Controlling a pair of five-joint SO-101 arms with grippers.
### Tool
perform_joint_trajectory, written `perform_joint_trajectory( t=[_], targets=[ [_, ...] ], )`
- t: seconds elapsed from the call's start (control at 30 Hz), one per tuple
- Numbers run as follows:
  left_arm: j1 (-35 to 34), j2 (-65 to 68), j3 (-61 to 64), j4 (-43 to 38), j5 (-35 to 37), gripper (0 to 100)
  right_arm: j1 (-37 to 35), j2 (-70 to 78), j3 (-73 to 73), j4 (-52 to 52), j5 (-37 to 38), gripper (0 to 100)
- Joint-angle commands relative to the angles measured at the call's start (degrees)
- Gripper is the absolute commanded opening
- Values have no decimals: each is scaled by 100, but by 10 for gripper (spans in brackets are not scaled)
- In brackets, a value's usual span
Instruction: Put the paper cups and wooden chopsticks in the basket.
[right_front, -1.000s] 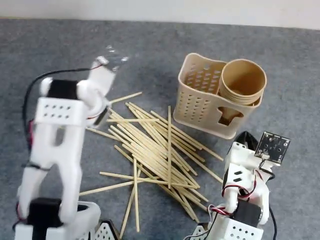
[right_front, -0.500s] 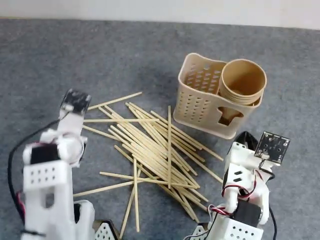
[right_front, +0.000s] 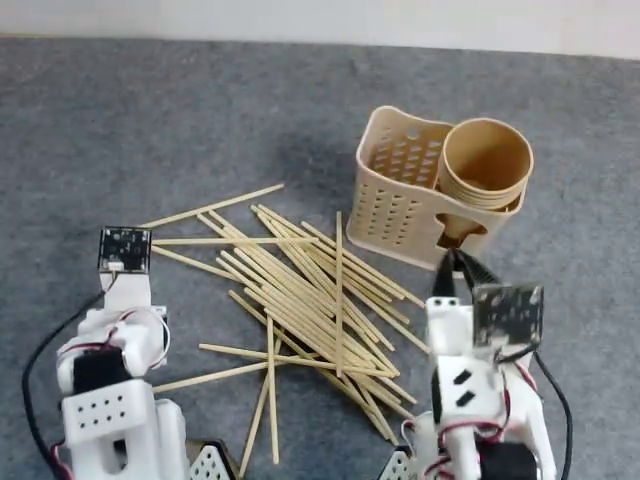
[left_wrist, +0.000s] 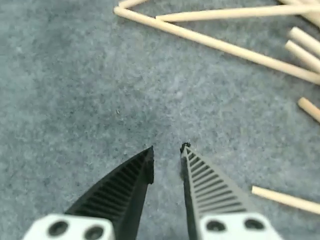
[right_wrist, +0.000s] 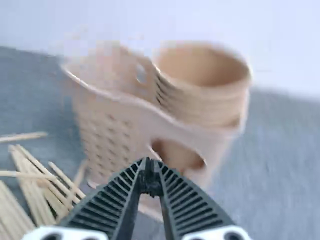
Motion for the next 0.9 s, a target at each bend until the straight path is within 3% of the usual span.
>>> perform_joint_trajectory(
  t=[0.0,0.4,0.67,0.87],
  targets=[
    [-48,-681,119,-53,62,107,-629,180,-602,-31,290,6],
    [-48,-2070,646,-35,70,108,-2431,3591,-1727,-233,273,6],
    [-48,-2158,655,-35,70,108,-2642,5279,-2589,-356,-475,9],
    [-48,-2185,690,-35,70,108,-2659,6580,-2791,-585,-923,73]
  ],
)
